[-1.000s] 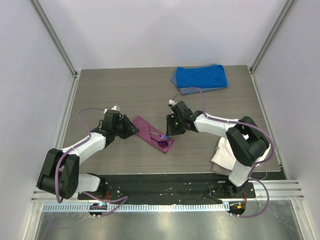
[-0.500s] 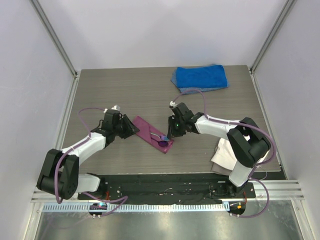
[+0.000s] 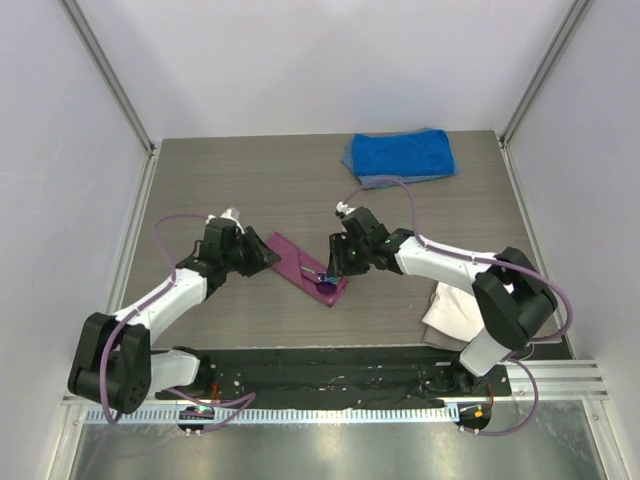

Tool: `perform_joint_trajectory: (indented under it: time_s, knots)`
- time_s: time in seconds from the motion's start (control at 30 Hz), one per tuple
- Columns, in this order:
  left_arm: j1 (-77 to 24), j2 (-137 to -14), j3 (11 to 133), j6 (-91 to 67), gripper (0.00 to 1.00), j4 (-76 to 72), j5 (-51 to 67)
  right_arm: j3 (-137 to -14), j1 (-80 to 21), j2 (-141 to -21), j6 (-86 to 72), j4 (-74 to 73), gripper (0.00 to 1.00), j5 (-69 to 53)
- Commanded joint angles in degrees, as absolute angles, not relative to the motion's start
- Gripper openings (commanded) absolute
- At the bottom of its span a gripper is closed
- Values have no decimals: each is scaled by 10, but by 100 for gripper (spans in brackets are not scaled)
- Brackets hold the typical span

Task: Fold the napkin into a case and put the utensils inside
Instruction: Insert the fork into the folded napkin, then reset both arms

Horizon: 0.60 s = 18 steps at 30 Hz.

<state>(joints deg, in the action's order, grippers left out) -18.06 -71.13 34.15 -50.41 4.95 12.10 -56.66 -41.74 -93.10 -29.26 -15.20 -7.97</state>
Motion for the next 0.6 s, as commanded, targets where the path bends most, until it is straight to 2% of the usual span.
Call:
perform_joint_trajectory:
  time_s: [0.0, 0.03, 0.1, 0.13, 0.23, 0.4, 0.57]
  knots:
    - [-200, -666, 357, -504, 41, 50, 168, -569, -417, -845, -282, -167, 48, -19]
    - [-207, -646, 352, -504, 42, 52, 171, -562, -417, -806, -282, -166, 55, 17]
    - [-239, -621, 332, -513, 46, 48, 171, -528, -417, -764, -289, -161, 61, 44]
    - [-252, -600, 326, -520, 47, 46, 162, -512, -417, -744, -294, -155, 70, 61]
    - [-295, -572, 295, -554, 51, 4, 170, -420, -417, -670, -316, -107, 85, 62]
    - [-348, -534, 242, -587, 54, -93, 151, -313, -417, -545, -370, -40, 98, 82]
    - [-364, -521, 229, -592, 56, -148, 162, -249, -416, -483, -402, 22, 100, 75]
